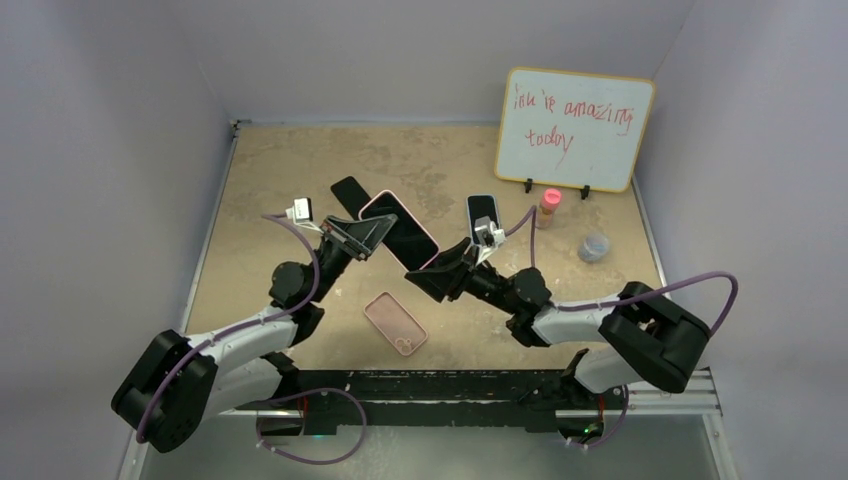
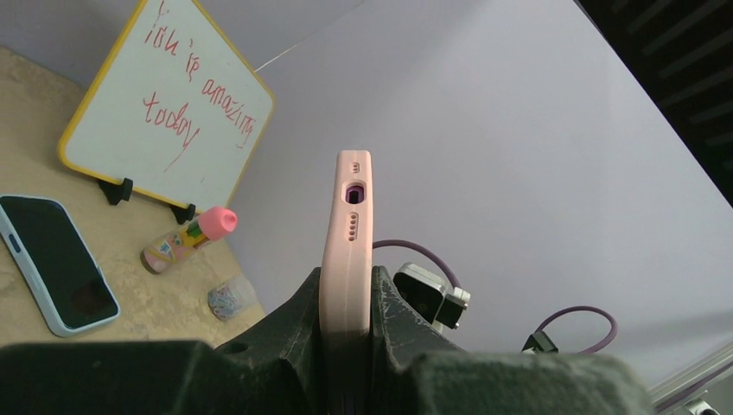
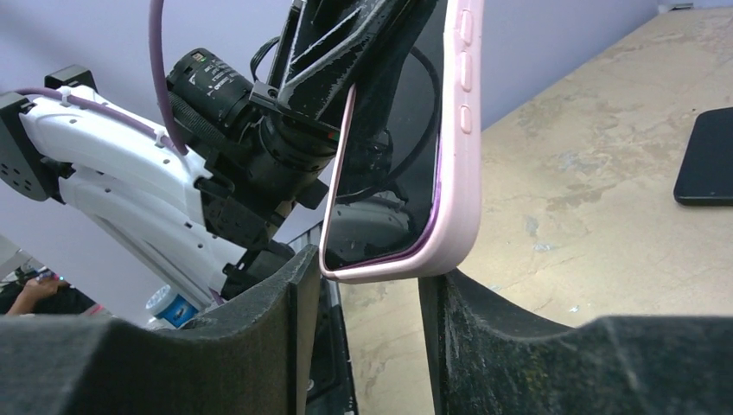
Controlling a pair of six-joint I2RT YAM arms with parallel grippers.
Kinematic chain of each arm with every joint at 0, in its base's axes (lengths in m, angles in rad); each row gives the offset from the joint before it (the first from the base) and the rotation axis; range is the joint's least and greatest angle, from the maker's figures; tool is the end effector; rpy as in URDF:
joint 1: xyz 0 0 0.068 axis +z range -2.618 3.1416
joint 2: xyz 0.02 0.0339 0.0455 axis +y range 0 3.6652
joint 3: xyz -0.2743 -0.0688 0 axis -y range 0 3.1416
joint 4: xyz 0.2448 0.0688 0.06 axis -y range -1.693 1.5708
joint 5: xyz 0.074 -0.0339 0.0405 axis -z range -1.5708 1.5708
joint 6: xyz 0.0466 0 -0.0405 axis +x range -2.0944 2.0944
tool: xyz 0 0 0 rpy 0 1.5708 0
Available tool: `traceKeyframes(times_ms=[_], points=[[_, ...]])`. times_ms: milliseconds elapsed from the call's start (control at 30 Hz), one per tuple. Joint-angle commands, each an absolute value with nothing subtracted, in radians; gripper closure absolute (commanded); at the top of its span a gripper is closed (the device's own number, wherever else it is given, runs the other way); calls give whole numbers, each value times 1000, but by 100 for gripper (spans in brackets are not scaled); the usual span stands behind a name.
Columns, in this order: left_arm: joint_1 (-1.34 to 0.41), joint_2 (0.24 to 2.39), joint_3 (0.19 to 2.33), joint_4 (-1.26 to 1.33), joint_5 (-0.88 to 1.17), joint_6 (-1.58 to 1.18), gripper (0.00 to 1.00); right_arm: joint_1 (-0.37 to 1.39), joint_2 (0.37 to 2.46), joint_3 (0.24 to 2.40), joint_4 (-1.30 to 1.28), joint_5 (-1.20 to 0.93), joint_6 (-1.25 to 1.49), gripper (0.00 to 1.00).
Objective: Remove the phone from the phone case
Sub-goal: Remove the phone case from the phone.
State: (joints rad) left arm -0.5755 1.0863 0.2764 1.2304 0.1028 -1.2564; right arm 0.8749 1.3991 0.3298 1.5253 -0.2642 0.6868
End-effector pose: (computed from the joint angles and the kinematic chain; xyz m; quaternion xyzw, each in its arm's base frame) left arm 0.1772 -0.1207 0.2694 -0.1408 0.5265 -0.6817 0.4882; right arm 0.1511 0.1999 0.2504 -0.1605 0.5116 0.6416 0.5485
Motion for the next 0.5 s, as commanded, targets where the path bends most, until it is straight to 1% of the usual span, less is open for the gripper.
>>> traceKeyframes(times_ms=[0,100,267,333,367,400,433,467], points=[[-595,1080,278,1371,81,-1299,100,877,1420,376,1652,-268,646,55],[-600,1081,275,1373,85,-1309,100,877,1434,380,1655,-257,627,60],[-599,1083,261,1366,103,-1368,100,877,1444,381,1622,-293,536,76],[-598,1081,264,1334,119,-1393,100,877,1451,379,1622,-347,480,81],[-598,1077,270,1305,130,-1398,100,876,1455,375,1630,-368,455,85],[-597,1071,279,1267,144,-1397,100,877,1458,375,1634,-391,413,92],[-597,1065,290,1220,157,-1394,100,876,1457,379,1625,-410,382,98],[-597,1057,301,1178,169,-1388,100,875,1452,383,1600,-426,354,100]])
